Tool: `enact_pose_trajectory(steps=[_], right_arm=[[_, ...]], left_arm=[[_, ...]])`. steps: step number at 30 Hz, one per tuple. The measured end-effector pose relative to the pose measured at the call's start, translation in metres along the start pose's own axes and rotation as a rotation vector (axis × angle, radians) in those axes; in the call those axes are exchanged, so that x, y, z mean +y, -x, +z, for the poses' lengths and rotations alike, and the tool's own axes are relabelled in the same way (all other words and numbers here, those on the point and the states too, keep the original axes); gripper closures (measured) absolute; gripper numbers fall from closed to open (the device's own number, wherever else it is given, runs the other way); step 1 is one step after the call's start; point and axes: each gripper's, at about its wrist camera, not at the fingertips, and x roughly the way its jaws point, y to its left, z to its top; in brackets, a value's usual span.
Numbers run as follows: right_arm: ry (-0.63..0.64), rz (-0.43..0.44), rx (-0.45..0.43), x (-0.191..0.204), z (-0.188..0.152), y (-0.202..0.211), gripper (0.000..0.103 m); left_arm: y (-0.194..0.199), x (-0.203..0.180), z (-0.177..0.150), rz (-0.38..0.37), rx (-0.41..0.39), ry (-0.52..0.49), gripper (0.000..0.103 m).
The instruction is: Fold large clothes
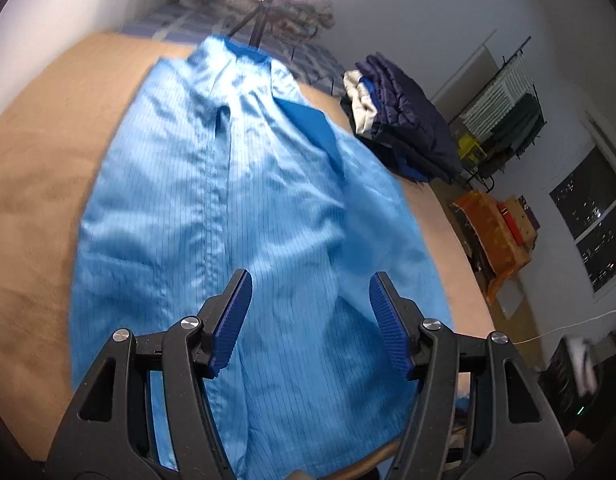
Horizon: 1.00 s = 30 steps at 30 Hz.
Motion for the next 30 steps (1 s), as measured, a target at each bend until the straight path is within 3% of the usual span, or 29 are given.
enact_pose_trajectory(steps=[5,7,8,9,10,14,18,20,24,25,29,30], right_arm=[[0.162,-0.021,0.079,0.025,-0.011,-0.013,0.103],[0.161,0.002,0.101,0.021,-0.015,-0.011,0.099],[0.143,0.017,0.101,0.016,-0.016,-0.007,0.092],[0.122,0.026,0.095,0.013,-0.016,-0.004,0.074],[0.095,0.035,0.077,0.008,-0.017,0.002,0.063],[-0.121,0.202,-0.057,-0.041,-0.015,0.04,0.053],[-0.372,0.166,-0.117,-0.104,-0.026,0.049,0.052],[-0.505,0.162,-0.113,-0.138,-0.037,0.039,0.059],[-0.676,0.197,-0.074,-0.176,-0.051,0.011,0.06],[-0.698,0.218,-0.061,-0.181,-0.054,0.003,0.06],[-0.722,0.244,-0.036,-0.186,-0.055,-0.01,0.06],[-0.729,0.257,-0.035,-0.185,-0.054,-0.013,0.062]], left_arm=[[-0.019,0.005,-0.011,-0.021,0.079,0.058,0.04],[-0.027,0.002,-0.016,-0.028,0.109,0.057,0.04],[-0.033,0.0,-0.019,-0.038,0.132,0.058,0.04],[-0.038,-0.003,-0.022,-0.046,0.153,0.057,0.04],[-0.042,-0.006,-0.025,-0.054,0.171,0.054,0.04],[-0.06,-0.023,-0.038,-0.037,0.233,0.003,0.04],[-0.079,-0.029,-0.054,-0.041,0.305,0.007,0.04],[-0.086,-0.03,-0.059,-0.049,0.332,0.013,0.04],[-0.092,-0.033,-0.065,-0.051,0.345,0.008,0.04],[-0.092,-0.034,-0.065,-0.056,0.345,0.005,0.043],[-0.097,-0.033,-0.067,-0.049,0.368,-0.011,0.083],[-0.099,-0.033,-0.069,-0.045,0.376,-0.02,0.087]])
